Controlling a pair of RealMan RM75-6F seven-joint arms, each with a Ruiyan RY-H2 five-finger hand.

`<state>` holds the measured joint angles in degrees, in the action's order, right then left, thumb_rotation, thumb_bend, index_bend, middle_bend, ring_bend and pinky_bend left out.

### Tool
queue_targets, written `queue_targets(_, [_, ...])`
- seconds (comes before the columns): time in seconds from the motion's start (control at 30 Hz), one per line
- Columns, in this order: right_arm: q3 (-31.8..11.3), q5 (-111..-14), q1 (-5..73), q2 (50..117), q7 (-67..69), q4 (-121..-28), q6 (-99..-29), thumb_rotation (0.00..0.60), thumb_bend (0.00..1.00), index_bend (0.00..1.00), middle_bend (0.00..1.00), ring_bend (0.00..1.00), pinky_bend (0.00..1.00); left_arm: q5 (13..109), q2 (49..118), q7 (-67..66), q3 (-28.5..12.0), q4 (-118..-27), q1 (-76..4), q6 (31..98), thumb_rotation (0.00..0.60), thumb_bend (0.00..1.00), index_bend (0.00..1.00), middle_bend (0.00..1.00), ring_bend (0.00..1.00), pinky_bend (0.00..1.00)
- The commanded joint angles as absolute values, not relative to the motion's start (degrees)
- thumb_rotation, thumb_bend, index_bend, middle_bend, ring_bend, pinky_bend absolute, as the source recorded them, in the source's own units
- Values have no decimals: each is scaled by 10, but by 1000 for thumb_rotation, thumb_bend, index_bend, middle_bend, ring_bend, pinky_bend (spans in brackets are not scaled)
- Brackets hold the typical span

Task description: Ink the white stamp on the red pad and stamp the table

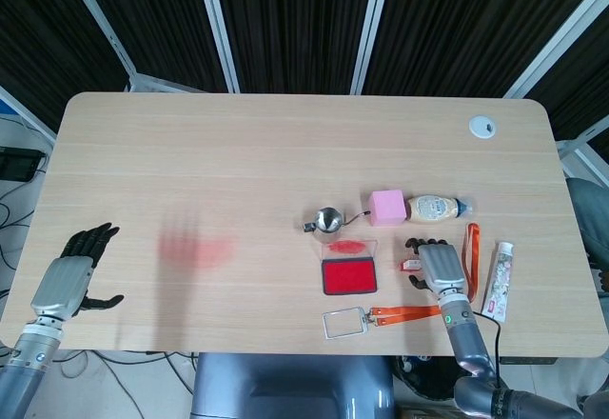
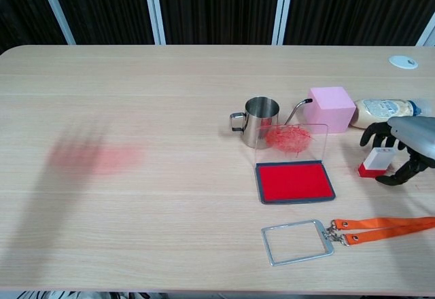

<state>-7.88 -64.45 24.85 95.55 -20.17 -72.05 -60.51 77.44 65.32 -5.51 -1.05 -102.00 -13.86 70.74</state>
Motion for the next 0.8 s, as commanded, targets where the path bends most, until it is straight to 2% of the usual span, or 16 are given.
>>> queue_targets(0.03, [-79, -639, 249, 951, -211, -727, -604, 600, 218, 93, 258, 263, 281, 775, 653, -55, -11, -1020, -139, 708, 600, 14, 0, 0, 0, 0])
queue_targets(0.17, [-81, -641, 248, 934, -228, -752, -617, 600, 200, 54, 192, 209, 259, 775, 653, -54, -11, -1020, -138, 708, 600, 14, 0, 0, 0, 0])
queue_targets(0.47, [-82, -695, 233, 814, -257, -883, -682, 600, 185, 47, 112, 134, 242, 782, 652, -53, -9, -1019, -139, 709, 600, 14, 0, 0, 0, 0])
queue_targets(0.57, [-70, -731, 215, 759, -256, -926, -716, 600, 171, 31, 80, 101, 242, 787, 652, -52, -8, -1018, -138, 712, 600, 14, 0, 0, 0, 0])
queue_targets(0.7, [-45, -779, 179, 694, -236, -962, -765, 600, 138, 0, 4, 7, 214, 793, 652, -54, -9, -1014, -137, 718, 600, 14, 0, 0, 0, 0])
queue_targets(0.8, [-24, -814, 146, 663, -207, -973, -807, 600, 127, 0, 0, 0, 212, 801, 654, -61, -8, -1008, -137, 724, 600, 14, 0, 0, 0, 0])
